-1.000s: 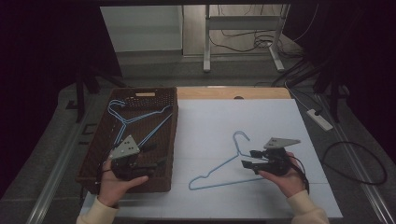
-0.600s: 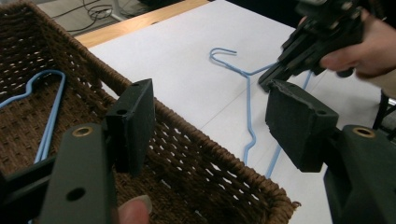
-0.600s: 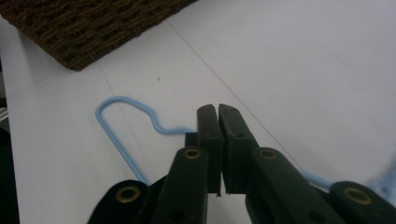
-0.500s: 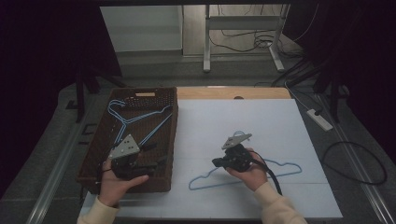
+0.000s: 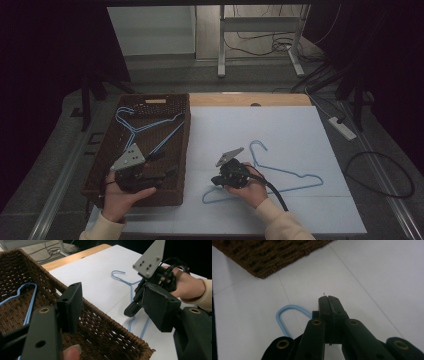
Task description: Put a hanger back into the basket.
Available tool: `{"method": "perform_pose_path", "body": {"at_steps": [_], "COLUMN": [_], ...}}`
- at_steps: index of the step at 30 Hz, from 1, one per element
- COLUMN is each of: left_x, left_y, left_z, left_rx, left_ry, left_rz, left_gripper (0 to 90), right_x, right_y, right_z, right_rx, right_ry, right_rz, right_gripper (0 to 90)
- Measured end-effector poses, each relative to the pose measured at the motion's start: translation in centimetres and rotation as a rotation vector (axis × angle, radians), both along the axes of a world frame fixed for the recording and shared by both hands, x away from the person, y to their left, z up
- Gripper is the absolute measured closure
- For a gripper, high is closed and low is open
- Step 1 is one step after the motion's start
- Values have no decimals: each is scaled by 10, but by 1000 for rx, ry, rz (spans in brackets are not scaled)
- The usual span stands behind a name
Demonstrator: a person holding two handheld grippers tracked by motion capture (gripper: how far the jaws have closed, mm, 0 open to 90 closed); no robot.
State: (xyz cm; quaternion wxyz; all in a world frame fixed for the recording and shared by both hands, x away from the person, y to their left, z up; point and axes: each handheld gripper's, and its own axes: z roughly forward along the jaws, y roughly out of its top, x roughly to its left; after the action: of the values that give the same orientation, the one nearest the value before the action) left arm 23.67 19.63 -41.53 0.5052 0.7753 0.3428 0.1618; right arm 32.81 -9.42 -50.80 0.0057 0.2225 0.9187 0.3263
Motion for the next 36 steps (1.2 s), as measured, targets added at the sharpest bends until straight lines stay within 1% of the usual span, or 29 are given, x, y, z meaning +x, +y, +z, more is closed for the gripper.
{"method": "perform_pose_path", "body": {"at_steps": [2, 6, 8, 11, 19, 27, 34, 35, 36], "left_x": [0, 0, 0, 0, 0, -1, 1, 1, 1], "left_y": [0, -1, -1, 0, -2, -2, -2, -2, -2], "left_z": [-1, -2, -2, -2, -3, -3, -5, -6, -6], "left_rx": [6, 6, 9, 7, 12, 11, 13, 14, 14], "left_ry": [1, 4, 5, 6, 10, 9, 17, 19, 19], "left_rz": [0, 0, -1, -3, -6, -8, -7, -6, -6], "left_gripper": [338, 338, 338, 338, 337, 334, 334, 334, 334], "right_x": [1, -2, -3, -3, -10, -25, -36, -37, -37], "right_y": [2, 1, -2, -8, -16, -32, -42, -43, -45], "right_z": [-5, -7, -9, -10, -10, -9, -7, -7, -6], "right_rx": [-13, -35, -47, -46, -45, -52, -61, -60, -55], "right_ry": [7, 14, 21, 30, 67, 111, 124, 117, 98], "right_rz": [5, 7, -6, -19, -7, 21, 37, 35, 28], "right_gripper": [900, 900, 900, 900, 900, 900, 900, 900, 900]}}
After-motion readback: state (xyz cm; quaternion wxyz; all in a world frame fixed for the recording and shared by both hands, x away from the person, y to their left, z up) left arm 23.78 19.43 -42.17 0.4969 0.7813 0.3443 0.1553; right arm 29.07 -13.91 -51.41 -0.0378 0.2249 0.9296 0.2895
